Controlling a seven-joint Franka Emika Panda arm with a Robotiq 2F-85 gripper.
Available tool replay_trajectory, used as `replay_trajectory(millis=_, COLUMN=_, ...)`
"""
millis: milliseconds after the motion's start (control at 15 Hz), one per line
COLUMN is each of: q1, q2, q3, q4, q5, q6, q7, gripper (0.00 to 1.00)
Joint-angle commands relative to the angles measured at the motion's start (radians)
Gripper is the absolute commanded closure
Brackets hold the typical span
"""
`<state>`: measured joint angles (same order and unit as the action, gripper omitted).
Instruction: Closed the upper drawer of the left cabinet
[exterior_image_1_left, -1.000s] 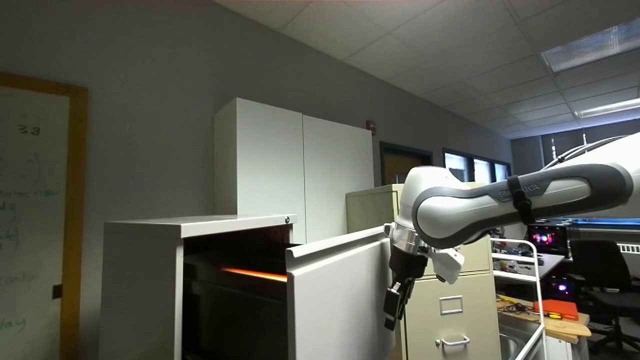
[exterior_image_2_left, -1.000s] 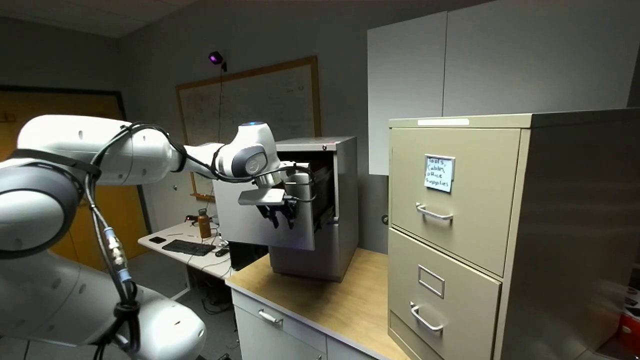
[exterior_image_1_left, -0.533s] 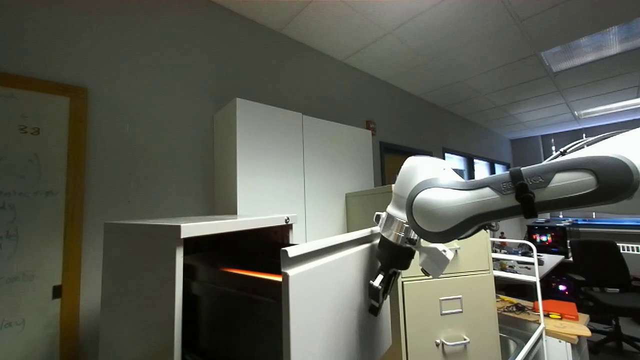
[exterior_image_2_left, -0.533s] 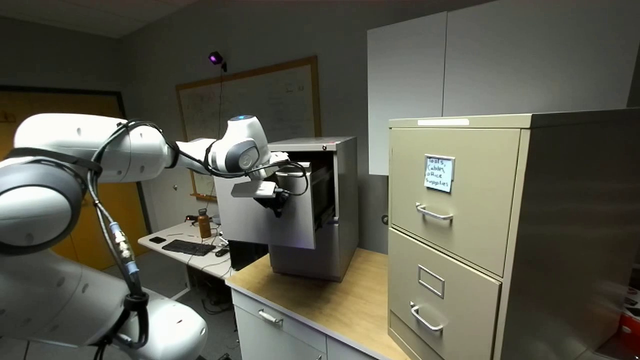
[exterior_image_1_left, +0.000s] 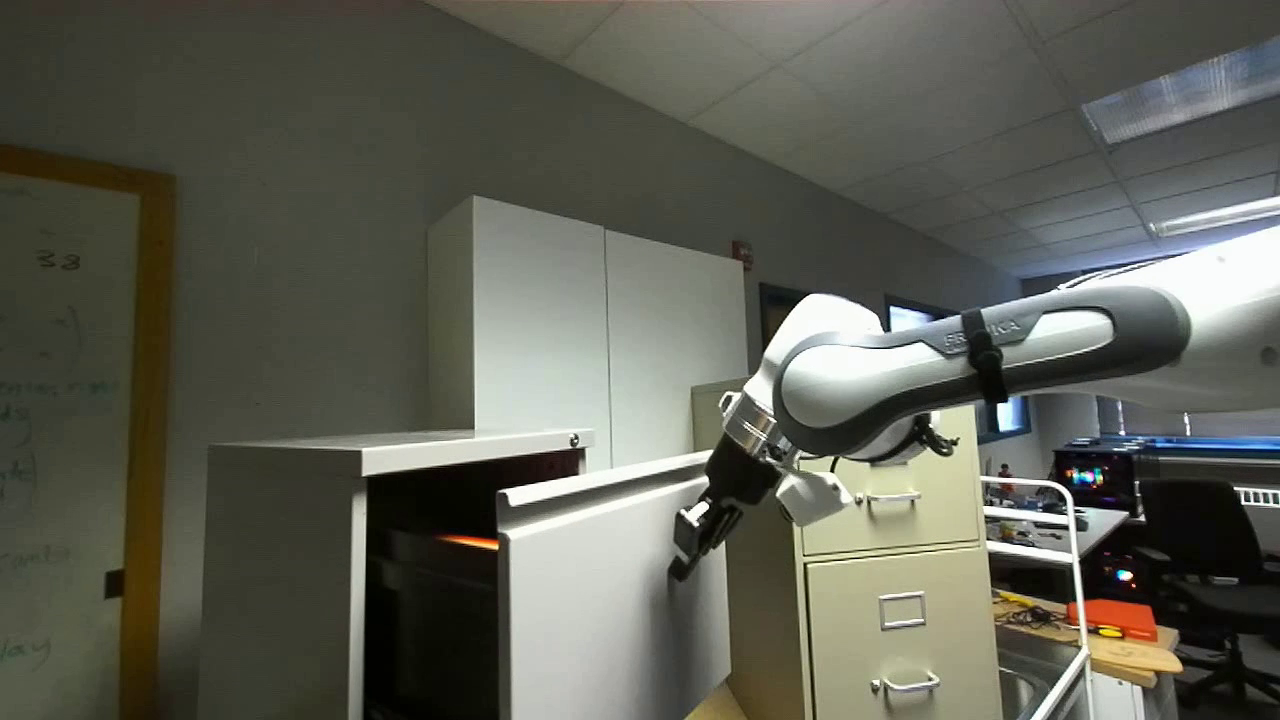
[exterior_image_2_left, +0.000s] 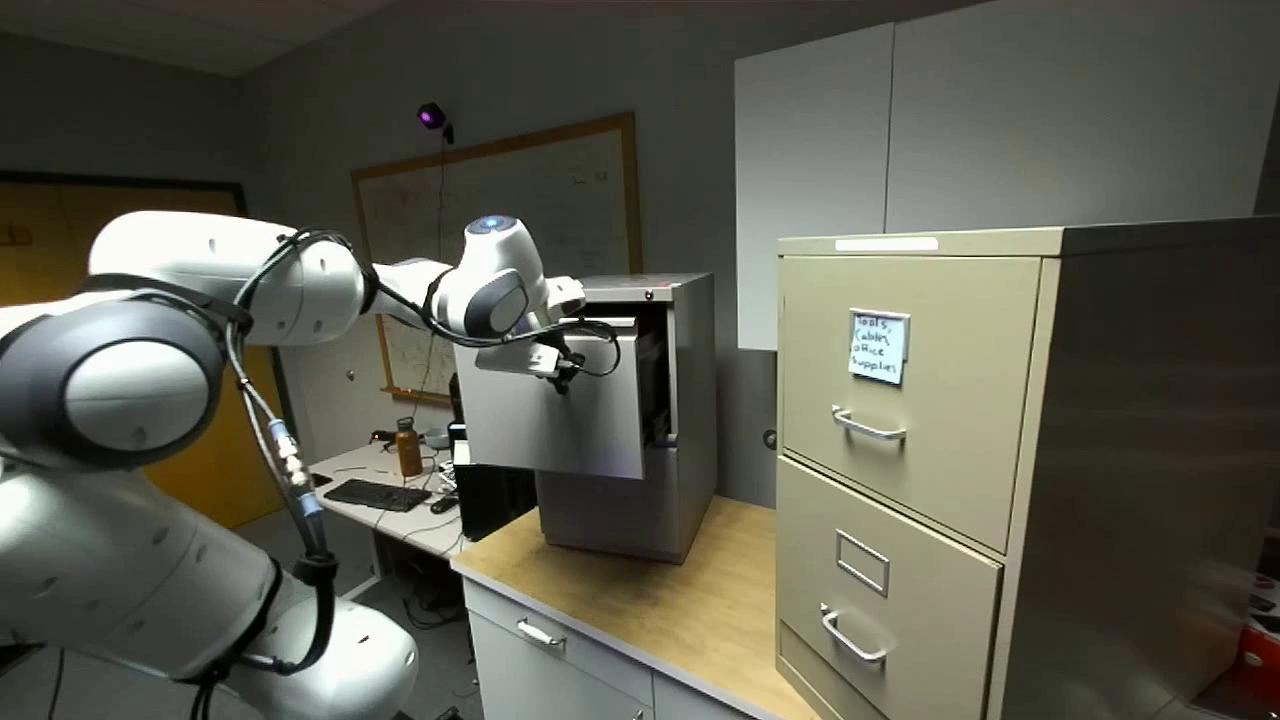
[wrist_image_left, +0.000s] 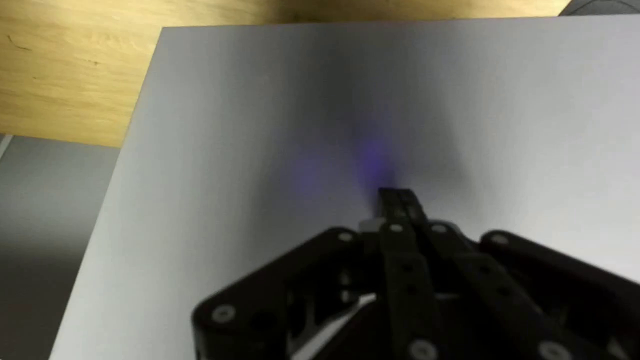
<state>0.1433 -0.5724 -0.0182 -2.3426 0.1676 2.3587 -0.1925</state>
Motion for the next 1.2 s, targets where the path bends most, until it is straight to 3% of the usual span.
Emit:
replay_trajectory(millis=0, q1=0.025, q2=0.144, q3=-0.01, q4=0.164, q5=0.047, q6=0.065, q7=0.002, gripper=1.0)
replay_trajectory(millis=733, q1=-0.001, q2=0.521, q3=0.001, q4=0.608, q5=0.128, q6=0.04, q7=-0.019, gripper=1.0)
replay_trajectory(millis=1133, q1=-0.022, q2=0.693, q3=0.043, q4=0.818, q5=0.154, q6=-0.014, q7=0.002, gripper=1.0)
